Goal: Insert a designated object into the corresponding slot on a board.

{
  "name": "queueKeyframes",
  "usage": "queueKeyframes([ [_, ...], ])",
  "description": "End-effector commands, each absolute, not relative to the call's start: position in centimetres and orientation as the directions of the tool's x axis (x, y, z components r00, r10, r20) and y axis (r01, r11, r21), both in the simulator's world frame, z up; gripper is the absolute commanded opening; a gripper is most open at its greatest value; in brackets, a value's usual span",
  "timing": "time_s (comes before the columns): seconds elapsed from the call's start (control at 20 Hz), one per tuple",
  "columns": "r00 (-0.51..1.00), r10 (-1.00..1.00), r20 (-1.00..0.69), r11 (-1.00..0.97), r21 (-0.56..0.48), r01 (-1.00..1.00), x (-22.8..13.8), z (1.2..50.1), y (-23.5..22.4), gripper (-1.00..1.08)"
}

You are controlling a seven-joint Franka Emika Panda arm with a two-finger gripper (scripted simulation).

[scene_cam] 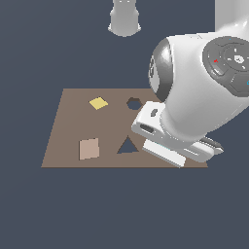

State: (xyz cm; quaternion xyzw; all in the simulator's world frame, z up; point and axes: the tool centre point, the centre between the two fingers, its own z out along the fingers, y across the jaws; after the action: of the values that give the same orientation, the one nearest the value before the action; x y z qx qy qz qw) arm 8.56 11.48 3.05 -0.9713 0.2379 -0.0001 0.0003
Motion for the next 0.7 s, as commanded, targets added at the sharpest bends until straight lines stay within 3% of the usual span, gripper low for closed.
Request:
queueKeyframes([
  [0.0,0.887,-0.462,0.000,-0.887,0.000,-0.462,8.56,2.99,11.42,-1.00],
  [0.65,0.871,-0.491,-0.001,-0.871,0.000,-0.491,8.72,3.33,11.11,-1.00],
])
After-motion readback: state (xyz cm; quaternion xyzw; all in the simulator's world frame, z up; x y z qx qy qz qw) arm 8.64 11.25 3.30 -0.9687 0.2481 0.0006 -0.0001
